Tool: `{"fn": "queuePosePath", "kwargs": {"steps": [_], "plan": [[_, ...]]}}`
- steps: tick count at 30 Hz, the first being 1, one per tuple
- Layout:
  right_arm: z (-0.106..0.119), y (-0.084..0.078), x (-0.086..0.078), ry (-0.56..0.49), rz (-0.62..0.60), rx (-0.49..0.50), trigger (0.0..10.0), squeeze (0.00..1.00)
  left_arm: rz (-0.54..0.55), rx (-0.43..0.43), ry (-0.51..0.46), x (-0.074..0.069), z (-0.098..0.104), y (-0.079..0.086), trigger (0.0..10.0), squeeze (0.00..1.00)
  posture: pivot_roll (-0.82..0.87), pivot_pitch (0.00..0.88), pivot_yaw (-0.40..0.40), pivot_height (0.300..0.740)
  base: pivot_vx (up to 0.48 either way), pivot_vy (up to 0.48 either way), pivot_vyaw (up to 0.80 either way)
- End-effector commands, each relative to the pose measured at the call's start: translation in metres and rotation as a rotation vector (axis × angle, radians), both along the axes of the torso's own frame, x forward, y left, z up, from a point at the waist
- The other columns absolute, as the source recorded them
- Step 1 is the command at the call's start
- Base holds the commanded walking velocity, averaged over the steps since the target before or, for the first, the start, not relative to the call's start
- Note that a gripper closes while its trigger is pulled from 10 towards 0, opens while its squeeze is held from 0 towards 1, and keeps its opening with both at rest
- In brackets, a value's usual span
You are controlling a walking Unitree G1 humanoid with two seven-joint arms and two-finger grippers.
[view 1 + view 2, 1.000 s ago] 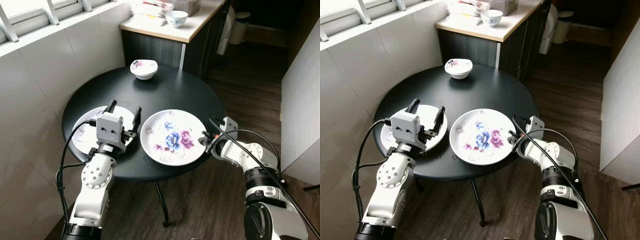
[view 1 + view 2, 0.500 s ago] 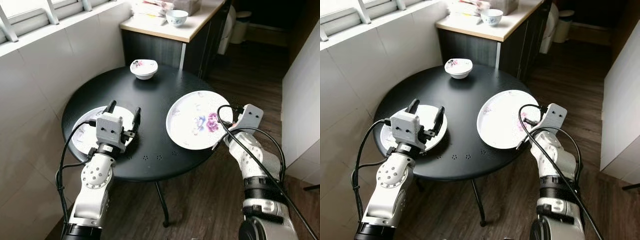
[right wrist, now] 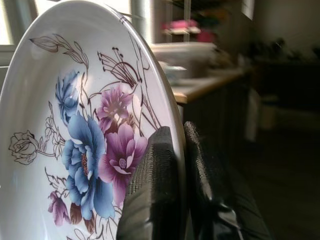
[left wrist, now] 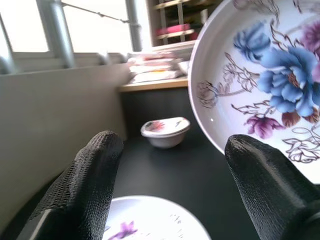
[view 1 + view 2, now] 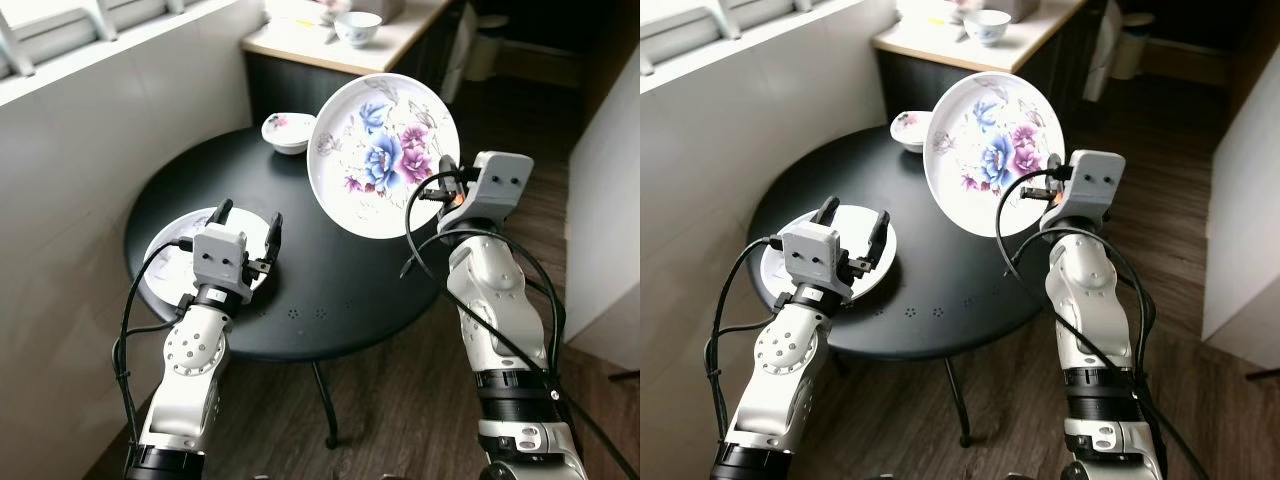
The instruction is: Kitchen organization
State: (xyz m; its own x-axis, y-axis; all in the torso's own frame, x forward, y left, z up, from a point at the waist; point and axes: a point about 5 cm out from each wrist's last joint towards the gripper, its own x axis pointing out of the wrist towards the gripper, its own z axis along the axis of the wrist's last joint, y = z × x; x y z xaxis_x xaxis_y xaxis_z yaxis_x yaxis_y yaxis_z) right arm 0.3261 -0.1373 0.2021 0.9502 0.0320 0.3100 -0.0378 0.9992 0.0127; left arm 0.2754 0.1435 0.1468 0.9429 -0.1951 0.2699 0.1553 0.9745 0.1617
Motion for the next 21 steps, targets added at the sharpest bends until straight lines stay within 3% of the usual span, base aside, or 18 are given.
{"fn": "queuePosePath", "kwargs": {"steps": [1,9,21], "plan": [[0.015,0.005,-0.007,-0.120,0.014,-0.057,0.0,0.00,0.013,0.014,0.022,0.000,-0.006,0.002,10.0,0.00,-0.03,0.000,-0.022,0.740,0.000,0.000,0.80],[0.015,0.013,-0.010,-0.170,0.050,-0.128,0.0,0.00,0.021,0.014,0.033,0.000,-0.008,0.003,10.0,0.00,-0.03,0.000,-0.025,0.740,0.000,0.000,0.80],[0.005,0.022,-0.011,-0.139,0.101,-0.120,0.0,0.00,0.030,0.007,0.051,0.002,-0.009,0.004,10.0,0.00,-0.02,0.000,-0.023,0.740,0.000,0.000,0.80]]}}
